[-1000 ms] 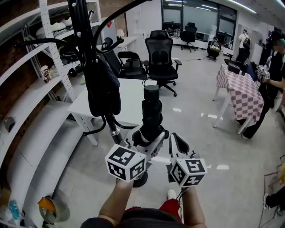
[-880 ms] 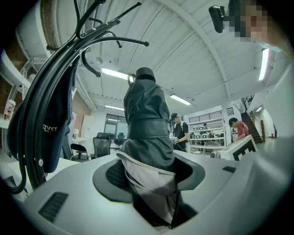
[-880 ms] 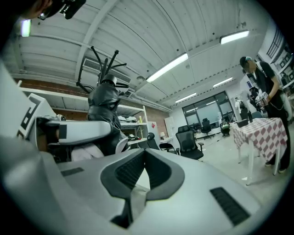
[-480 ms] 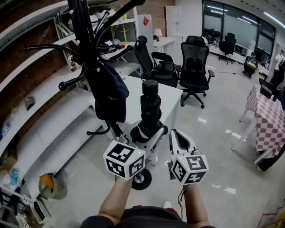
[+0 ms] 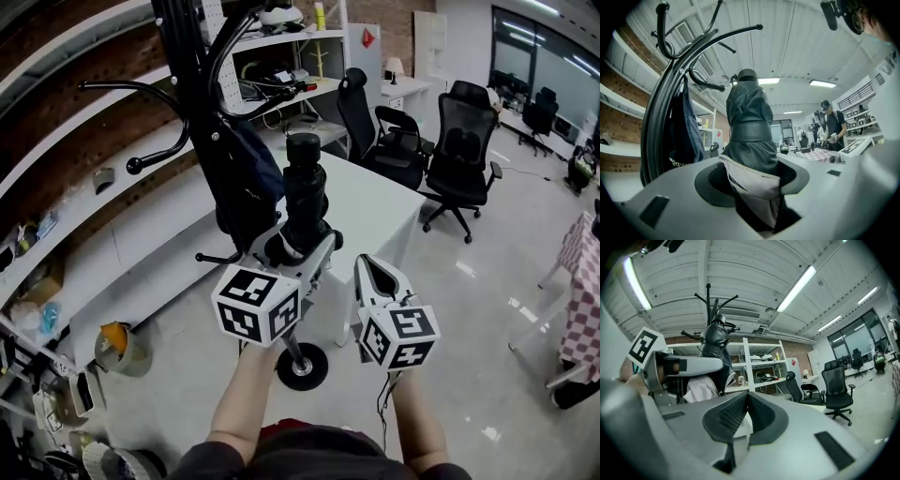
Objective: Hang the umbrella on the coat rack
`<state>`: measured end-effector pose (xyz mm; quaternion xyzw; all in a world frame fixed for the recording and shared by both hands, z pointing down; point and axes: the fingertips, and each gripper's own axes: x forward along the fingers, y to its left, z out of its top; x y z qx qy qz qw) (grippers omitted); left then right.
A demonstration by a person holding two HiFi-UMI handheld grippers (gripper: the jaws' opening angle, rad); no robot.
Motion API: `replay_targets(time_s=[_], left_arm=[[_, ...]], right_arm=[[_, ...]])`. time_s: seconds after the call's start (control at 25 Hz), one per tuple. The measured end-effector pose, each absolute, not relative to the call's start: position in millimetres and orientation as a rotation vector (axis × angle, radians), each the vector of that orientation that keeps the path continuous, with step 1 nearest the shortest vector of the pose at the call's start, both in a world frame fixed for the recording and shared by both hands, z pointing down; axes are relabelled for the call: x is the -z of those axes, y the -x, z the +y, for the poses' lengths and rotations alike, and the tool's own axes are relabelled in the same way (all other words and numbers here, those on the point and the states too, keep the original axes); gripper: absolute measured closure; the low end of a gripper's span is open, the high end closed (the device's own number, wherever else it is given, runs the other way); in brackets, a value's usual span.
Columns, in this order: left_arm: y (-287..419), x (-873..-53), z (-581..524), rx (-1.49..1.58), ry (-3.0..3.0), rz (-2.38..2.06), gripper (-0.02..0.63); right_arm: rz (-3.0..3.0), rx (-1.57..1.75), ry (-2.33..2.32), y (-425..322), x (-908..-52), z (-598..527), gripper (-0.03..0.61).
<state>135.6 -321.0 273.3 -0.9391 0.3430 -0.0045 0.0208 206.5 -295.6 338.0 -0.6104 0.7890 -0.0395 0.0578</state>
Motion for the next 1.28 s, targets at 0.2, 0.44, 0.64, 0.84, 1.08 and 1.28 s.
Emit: replay_targets(time_s=[0.2,0.44,0.64,0.84,1.08,1.28], left_arm=[[-130,-257,-333,0.053,2.817,1.171,0.385],[-133,-243,-355,0.094,2.751,1.250,0.385],[-133,-240,-369,0.119,2.726,1.305,0.385],[-129,-241,-378,0.145,2.714,1.347,0.385],[-123,-248,-383,0.164,2.701,1.384,0.385],[-118,-253,-384,0.172,2.691,1.415,0.385]], right_arm=[[2.421,0.136,1.759,-206,-334,-305,0.561],[2.431,0.168,1.693,-209,-337,-318,0.561],[2.429,0.201,1.672,-214,-342,-324,0.561],[2.439,0.218,1.656,-215,-341,-331,0.561],[2.447,0.236,1.649,-214,-346,-336,0.561],[2.450,0.248,1.646,-215,-350,-336,0.561]])
